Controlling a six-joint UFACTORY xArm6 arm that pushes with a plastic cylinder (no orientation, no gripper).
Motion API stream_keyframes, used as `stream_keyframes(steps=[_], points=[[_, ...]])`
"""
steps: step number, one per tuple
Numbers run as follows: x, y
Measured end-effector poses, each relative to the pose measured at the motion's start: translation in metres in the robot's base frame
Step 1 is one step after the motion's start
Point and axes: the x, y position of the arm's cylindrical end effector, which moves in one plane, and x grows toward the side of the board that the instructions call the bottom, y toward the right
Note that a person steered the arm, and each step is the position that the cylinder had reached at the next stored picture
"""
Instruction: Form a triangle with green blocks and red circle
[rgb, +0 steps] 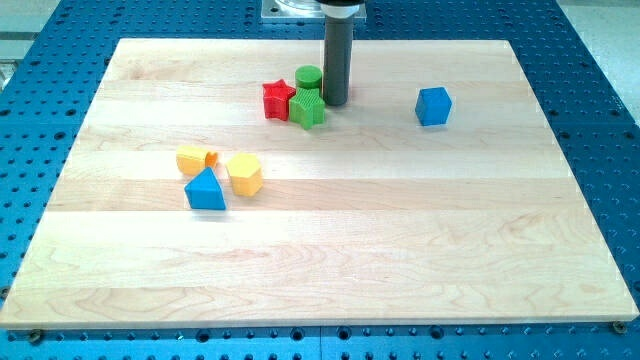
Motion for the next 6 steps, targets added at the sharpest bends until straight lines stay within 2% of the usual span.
stream_keyframes(steps=[2,3,5,6], points=[[0.034,0.002],[0.046,-0.032],[0.04,-0.03],[0.001,-0.028]])
